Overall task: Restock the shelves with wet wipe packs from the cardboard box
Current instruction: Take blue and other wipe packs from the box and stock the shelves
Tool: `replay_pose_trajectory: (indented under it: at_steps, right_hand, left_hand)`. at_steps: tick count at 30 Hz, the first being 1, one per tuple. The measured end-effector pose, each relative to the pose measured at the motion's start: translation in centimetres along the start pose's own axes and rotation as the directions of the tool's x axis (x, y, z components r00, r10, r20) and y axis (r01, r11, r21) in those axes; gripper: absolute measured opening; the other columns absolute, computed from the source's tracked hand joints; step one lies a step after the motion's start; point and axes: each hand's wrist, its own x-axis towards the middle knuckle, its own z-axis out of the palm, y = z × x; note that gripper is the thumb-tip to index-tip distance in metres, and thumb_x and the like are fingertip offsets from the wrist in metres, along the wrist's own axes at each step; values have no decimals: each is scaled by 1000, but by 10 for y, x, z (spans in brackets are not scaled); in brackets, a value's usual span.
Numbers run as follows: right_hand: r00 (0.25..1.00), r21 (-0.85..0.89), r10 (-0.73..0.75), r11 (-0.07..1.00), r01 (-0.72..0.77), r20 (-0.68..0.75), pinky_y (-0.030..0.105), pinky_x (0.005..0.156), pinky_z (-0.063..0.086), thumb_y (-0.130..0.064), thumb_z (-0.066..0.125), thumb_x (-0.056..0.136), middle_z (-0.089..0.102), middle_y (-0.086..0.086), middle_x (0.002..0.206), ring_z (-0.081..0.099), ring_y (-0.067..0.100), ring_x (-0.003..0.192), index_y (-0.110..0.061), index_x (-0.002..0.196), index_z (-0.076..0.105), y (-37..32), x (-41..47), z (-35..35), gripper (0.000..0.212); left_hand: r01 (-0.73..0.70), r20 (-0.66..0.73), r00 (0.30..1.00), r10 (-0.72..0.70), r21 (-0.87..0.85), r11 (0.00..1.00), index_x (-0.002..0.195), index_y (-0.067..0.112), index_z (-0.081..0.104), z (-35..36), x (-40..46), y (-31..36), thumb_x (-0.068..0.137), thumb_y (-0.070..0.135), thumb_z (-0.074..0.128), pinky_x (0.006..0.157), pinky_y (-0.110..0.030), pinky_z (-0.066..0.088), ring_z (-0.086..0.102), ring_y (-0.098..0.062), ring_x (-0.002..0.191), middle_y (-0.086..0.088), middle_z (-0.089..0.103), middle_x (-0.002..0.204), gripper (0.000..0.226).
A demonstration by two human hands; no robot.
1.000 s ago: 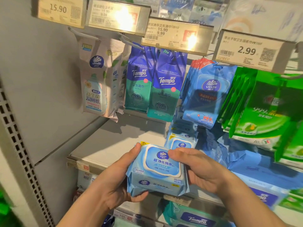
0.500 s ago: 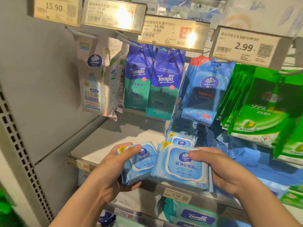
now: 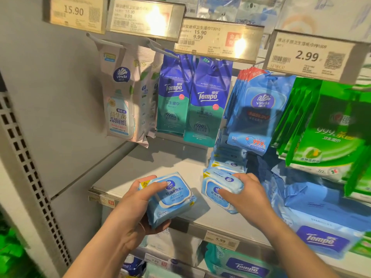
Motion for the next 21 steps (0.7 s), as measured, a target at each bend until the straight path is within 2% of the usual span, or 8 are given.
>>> replay_pose_trajectory:
  at_steps: [4, 7, 9, 11, 13, 15, 17, 21]
  right_hand:
    - [1000, 1, 6, 1000, -6, -21, 35, 103, 44, -28, 82, 85, 47, -4, 122, 52, 17, 114, -19, 138, 58, 12, 7, 6, 60]
    - [999, -14, -43, 999, 42, -32, 34, 113, 37, -21, 79, 89, 44, -3, 127, 48, 18, 123, -20, 137, 62, 19, 13, 10, 51]
    - [990, -50, -124, 991, 120, -68, 29, 114, 31, -16, 78, 89, 42, -2, 129, 42, 20, 127, -22, 129, 68, 26, 17, 16, 42]
    - [976, -99, -181, 981, 170, -119, 25, 108, 26, -15, 77, 89, 43, 0, 129, 36, 21, 125, -23, 125, 71, 34, 18, 20, 38]
    - [964, -151, -217, 969, 194, -155, 29, 105, 28, -15, 76, 90, 45, 0, 128, 34, 21, 122, -26, 126, 70, 40, 18, 22, 38]
    - [960, -182, -218, 966, 185, -178, 39, 107, 34, -17, 76, 90, 47, 1, 129, 34, 23, 122, -29, 126, 70, 42, 19, 22, 39]
    - [967, -191, -193, 968, 160, -166, 44, 109, 35, -21, 76, 90, 48, 2, 132, 37, 27, 125, -30, 130, 68, 43, 21, 20, 42]
    - [975, -159, -182, 974, 161, -126, 40, 117, 29, -37, 71, 93, 43, 1, 146, 36, 25, 138, -23, 147, 51, 33, 12, 12, 60]
  left_hand:
    - [-20, 27, 999, 20, 18, 1000, 111, 33, 64, -3, 2, -2, 85, 21, 76, 67, -43, 57, 73, -30, 67, -9, 79, 94, 31]
    - [-65, 41, 997, 63, 39, 997, 113, 33, 63, -1, 2, -2, 86, 19, 77, 68, -43, 56, 75, -31, 76, -12, 78, 101, 33]
    - [-88, 59, 995, 85, 48, 995, 112, 32, 62, 3, 1, -2, 85, 19, 78, 67, -41, 56, 76, -30, 78, -13, 78, 103, 35]
    - [-106, 84, 991, 102, 47, 993, 112, 30, 62, 8, 0, -3, 85, 16, 78, 67, -40, 55, 76, -30, 78, -13, 78, 103, 35]
    - [-120, 107, 988, 114, 42, 992, 112, 28, 62, 14, 0, -3, 83, 13, 78, 69, -40, 53, 75, -32, 81, -13, 78, 103, 37]
    - [-130, 126, 984, 124, 44, 991, 112, 28, 63, 20, 1, -3, 77, 14, 80, 70, -41, 53, 75, -32, 84, -12, 78, 105, 42]
    - [-150, 148, 979, 140, 61, 987, 114, 27, 61, 27, 4, -5, 79, 13, 79, 71, -40, 54, 76, -31, 88, -10, 78, 106, 41]
    - [-203, 199, 964, 178, 112, 973, 120, 27, 57, 41, 5, -13, 89, 6, 72, 77, -43, 59, 76, -32, 96, -11, 77, 107, 40]
